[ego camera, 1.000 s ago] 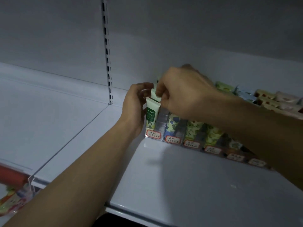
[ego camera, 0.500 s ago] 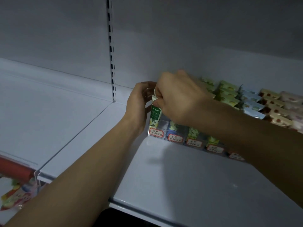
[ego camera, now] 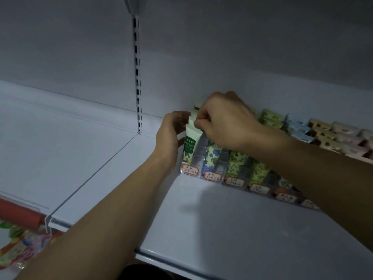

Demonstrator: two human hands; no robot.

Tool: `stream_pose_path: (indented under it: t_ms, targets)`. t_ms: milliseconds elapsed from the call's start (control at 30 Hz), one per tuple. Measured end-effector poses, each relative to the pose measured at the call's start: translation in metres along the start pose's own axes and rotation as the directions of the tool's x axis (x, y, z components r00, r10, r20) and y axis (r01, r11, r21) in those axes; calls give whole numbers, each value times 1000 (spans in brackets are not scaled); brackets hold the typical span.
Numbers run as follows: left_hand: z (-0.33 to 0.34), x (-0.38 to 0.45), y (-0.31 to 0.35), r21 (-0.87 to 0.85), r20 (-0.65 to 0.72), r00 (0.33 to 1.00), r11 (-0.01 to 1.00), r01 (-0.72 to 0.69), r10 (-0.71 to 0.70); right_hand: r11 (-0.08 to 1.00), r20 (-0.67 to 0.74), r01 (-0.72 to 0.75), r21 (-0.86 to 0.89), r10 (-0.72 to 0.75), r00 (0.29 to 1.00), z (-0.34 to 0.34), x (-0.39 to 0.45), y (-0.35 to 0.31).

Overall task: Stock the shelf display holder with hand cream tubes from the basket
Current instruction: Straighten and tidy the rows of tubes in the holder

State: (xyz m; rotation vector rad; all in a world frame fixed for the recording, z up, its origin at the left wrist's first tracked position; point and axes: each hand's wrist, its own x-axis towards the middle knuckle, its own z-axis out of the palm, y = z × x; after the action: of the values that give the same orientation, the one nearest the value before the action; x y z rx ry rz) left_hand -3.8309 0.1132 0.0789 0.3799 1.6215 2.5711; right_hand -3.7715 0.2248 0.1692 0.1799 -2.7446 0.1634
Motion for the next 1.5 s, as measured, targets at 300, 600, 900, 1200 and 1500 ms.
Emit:
stream_pose_path:
  t_ms: [300,600,900,1200,1500]
  targets:
    - [5,-5,6,24,-12,1000,1000,3,-3,997,-106,-20,78,29,994,-14,14,11]
    - [12,-17,12,-73,255,965,993,90,-69,999,62,-48,12,47,997,-6,19,15]
    - [15,-18,11,-149,254,964,981,121,-80,989,-46,-117,95,121,992,-8,41,25]
    - [16,-20,14,-130,246,963,981,142,-107,978,0,-208,-13,208,978,0,44,21]
    - [15,-22,15,-110,232,962,979,171,-142,999,0,-46,26,46,999,-25,49,33]
